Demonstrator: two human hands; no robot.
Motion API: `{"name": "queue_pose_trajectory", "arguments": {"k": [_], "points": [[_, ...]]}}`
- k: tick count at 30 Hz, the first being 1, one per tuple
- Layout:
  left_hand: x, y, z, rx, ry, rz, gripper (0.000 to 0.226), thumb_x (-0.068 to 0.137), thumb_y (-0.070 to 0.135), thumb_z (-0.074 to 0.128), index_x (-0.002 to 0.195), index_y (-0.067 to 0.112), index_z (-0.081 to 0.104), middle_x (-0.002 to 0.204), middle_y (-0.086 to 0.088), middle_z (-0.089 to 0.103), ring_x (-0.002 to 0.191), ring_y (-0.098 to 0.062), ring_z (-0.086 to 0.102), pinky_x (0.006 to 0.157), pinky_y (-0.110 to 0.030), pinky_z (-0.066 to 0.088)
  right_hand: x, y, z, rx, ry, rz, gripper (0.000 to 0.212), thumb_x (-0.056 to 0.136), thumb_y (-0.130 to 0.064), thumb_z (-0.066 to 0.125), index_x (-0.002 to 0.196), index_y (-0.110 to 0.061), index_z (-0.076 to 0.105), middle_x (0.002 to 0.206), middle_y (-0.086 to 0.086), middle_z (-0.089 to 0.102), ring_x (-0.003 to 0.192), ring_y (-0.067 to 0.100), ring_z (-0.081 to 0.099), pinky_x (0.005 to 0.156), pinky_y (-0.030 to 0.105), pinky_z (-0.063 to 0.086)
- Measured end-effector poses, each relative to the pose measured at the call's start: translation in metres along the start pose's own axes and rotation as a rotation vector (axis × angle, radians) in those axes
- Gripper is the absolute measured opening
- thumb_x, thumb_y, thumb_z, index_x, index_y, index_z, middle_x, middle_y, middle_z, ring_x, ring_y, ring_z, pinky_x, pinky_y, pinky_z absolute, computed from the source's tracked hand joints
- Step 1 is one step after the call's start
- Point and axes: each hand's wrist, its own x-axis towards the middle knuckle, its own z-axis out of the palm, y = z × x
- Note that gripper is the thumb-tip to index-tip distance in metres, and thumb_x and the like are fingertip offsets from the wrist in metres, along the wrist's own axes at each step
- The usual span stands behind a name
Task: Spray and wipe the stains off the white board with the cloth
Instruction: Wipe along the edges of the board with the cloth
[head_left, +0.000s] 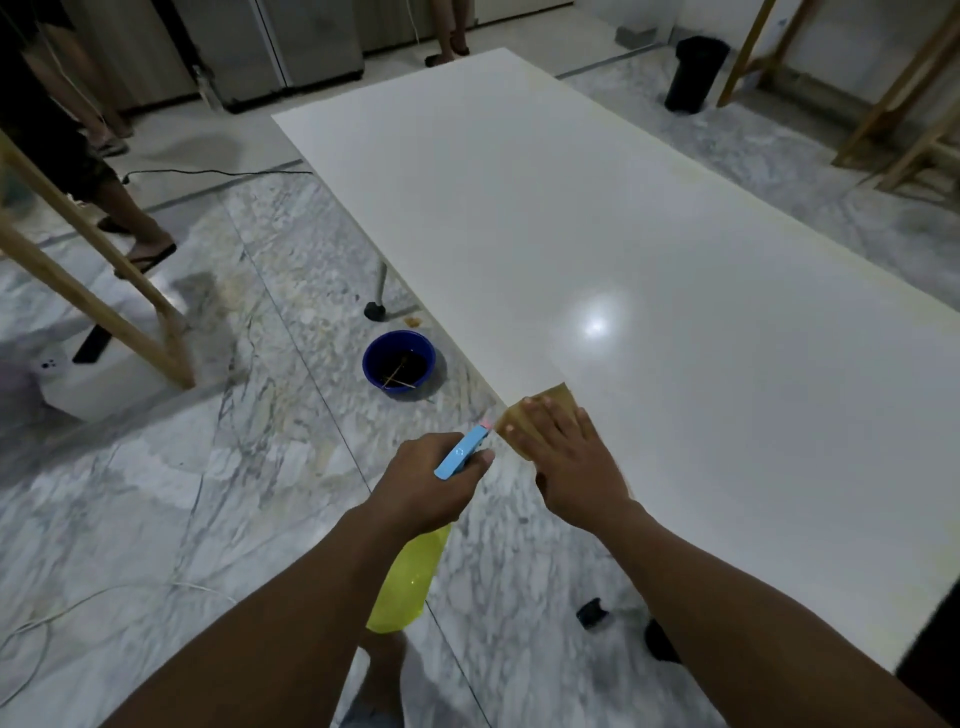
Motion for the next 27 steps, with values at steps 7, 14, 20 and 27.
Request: {"name": "queue_pose_trajectory", "arguments": {"k": [7,14,20,27], "points": [[-0.067,0.033,0.082,0.027,-0.025,0.039,0.04,0.101,0.039,0.065,0.086,0.003,0.065,0.063,-0.009,0.062,0.056,-0.028,0.074,0.064,-0.045,0.064,-0.129,0.014,-0.004,-0.018,0.005,0.008,0.082,0.082,-0.019,0.059,0.155,-0.03,0.024,0.166,0.005,0.015,0.153,0.029,0.01,0.116,0.058,0.025],[-0.116,0.07,0.143,0.07,-0.125,0.097,0.039,0.102,0.04,0.064,0.087,0.004,0.067,0.063,-0.006,0.062,0.055,-0.026,0.075,0.064,-0.04,0.066,-0.264,0.027,-0.006,-0.077,-0.042,0.031,0.097,0.077,-0.026,0.067,0.156,-0.03,0.01,0.166,0.009,0.011,0.152,0.033,0.007,0.115,0.06,0.024],[-0.138,0.089,0.172,0.097,-0.192,0.121,0.038,0.103,0.042,0.062,0.107,0.006,0.074,0.061,-0.003,0.062,0.055,-0.022,0.075,0.048,-0.016,0.053,-0.342,0.029,-0.007,-0.07,-0.057,0.081,0.085,0.086,-0.014,0.057,0.157,-0.032,0.014,0.166,0.006,0.01,0.153,0.031,0.005,0.118,0.058,0.021],[-0.154,0.095,0.181,0.108,-0.268,0.128,0.038,0.103,0.042,0.062,0.107,0.005,0.073,0.063,-0.004,0.061,0.055,-0.024,0.075,0.048,-0.02,0.054,-0.401,0.023,-0.017,0.296,0.031,0.201,0.073,0.081,0.005,0.036,0.149,-0.021,0.043,0.163,0.003,0.025,0.152,0.024,0.016,0.122,0.043,0.02]]}}
